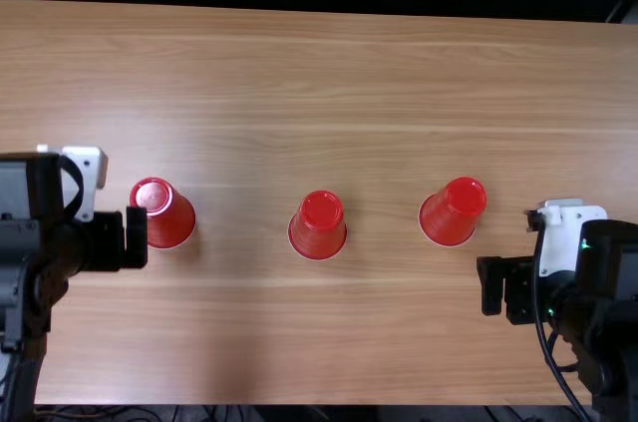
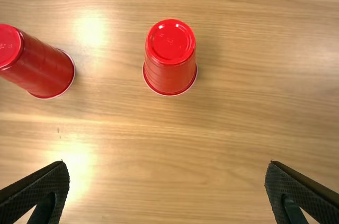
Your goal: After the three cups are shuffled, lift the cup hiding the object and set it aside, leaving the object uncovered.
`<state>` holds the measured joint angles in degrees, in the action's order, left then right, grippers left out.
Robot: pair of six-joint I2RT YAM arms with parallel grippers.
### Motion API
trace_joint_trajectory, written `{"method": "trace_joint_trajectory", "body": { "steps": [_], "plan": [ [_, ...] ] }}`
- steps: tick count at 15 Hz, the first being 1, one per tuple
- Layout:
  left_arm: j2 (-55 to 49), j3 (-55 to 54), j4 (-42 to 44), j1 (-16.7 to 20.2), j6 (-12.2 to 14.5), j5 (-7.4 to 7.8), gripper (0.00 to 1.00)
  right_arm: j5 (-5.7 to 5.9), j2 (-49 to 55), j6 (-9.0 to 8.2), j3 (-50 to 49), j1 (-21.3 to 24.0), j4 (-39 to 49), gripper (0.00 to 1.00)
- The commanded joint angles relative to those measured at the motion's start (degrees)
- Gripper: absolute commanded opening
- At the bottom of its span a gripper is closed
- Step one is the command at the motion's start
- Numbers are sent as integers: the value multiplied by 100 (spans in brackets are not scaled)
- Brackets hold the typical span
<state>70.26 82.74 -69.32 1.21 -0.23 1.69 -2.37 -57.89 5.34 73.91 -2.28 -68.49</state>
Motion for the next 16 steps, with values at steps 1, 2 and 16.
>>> {"method": "trace_joint_trajectory", "body": {
  "steps": [1, 2, 16],
  "plan": [
    [260, -118, 245, 2, 2, -53, 100, -58, -65, -49, 159, -167, 29, 100],
    [454, -135, 351, -7, 2, -85, 100, -58, -73, -123, 150, -167, 29, 100],
    [2642, -91, 941, -482, -83, -581, 100, -237, -170, -492, -43, -167, 29, 100]
  ]
}}
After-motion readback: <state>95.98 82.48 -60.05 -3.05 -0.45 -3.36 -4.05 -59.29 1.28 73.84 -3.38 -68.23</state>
